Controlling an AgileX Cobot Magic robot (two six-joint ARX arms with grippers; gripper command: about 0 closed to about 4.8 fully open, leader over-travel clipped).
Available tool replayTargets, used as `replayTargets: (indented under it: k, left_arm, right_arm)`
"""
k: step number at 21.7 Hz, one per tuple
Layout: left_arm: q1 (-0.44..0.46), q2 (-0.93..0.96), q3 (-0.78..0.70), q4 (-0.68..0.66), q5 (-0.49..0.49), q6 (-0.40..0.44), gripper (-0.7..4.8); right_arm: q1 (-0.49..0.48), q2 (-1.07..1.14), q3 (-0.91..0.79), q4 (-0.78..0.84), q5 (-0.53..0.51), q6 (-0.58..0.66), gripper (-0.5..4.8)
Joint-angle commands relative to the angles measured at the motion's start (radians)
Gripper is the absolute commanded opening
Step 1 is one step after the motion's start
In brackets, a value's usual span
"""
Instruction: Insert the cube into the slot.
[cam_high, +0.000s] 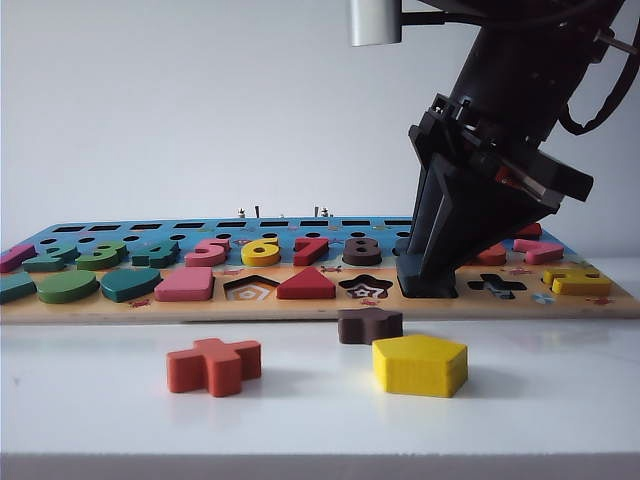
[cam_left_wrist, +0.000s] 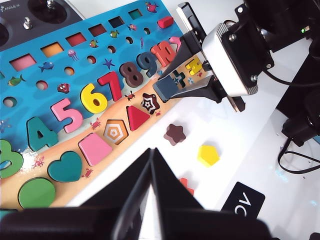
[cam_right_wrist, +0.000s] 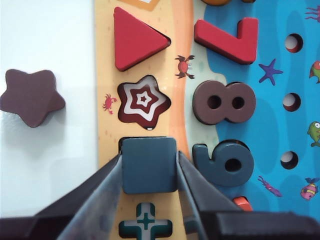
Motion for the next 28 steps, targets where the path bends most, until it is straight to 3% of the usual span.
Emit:
replayTargets:
  k: [1,28]
  left_arm:
    - [0.001,0.000,0.004,0.014,0.008,0.005,0.20]
    - [0.001,0.000,0.004,0.014,0.008,0.004,0.20]
  right_arm:
    - [0.002,0.005,-0.003,-0.002,-0.004,0.011,1.59]
    - [0.002,-0.022,-0.003,-0.017,-0.013,0.045,1.59]
